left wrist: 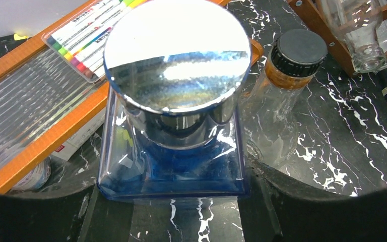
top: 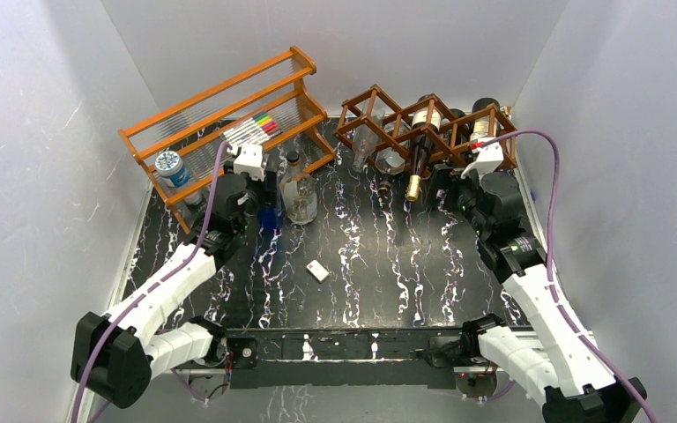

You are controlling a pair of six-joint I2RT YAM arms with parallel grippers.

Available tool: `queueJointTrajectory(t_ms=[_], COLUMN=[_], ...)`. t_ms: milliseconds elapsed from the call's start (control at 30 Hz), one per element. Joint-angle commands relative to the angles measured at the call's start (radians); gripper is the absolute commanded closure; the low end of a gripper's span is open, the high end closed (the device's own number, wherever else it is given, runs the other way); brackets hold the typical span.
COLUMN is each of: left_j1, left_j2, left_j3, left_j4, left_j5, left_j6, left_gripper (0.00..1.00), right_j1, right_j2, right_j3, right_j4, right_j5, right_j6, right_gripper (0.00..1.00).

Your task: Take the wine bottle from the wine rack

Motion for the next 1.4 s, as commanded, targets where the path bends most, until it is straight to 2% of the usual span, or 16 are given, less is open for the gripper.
queueJointTrajectory(t_ms=[0, 100, 200, 533, 767, 933, 1033, 1233, 1367], left_j1=[0.003, 0.003, 0.003, 0.001, -0.002, -0.002, -0.002, -0.002, -0.002], left_j2=[-0.045, -0.044, -0.047, -0.091, -0.169, -0.248, -0.261, -0.149, -0.056], left_j3=[0.022, 0.028, 0.026, 0.032, 0.077, 0.194, 0.253, 0.394, 0.416], left_j4=[0.014, 0.001, 0.001, -0.005, -0.079, -0.198, -0.195, -0.145, -0.009], left_j5=[-0.084, -0.096, -0.089, -0.053, -0.027, 0.075, 0.155, 0.398, 0.545], left_j6=[0.002, -0.003, -0.004, 0.005, -0.035, -0.009, 0.020, 0.026, -0.032], left_gripper=[0.61, 0.43, 0.31, 0.05, 0.02, 0.02, 0.02, 0.02, 0.02], right_j1=[0.002, 0.003, 0.003, 0.003, 0.003, 0.003, 0.003, 0.002, 0.003], right_j2=[-0.020, -0.021, -0.021, 0.016, 0.069, 0.073, 0.096, 0.200, 0.265], right_j3=[0.074, 0.085, 0.096, 0.152, 0.236, 0.263, 0.269, 0.333, 0.364], right_j4=[-0.014, -0.027, -0.047, -0.193, -0.327, -0.376, -0.375, -0.353, -0.336], right_j5=[0.020, 0.015, 0.012, 0.032, 0.027, 0.087, 0.087, 0.015, -0.028], right_j6=[0.011, 0.012, 0.012, -0.002, -0.015, -0.012, 0.009, 0.071, 0.118], right_gripper=[0.02, 0.02, 0.02, 0.02, 0.02, 0.02, 0.02, 0.02, 0.02])
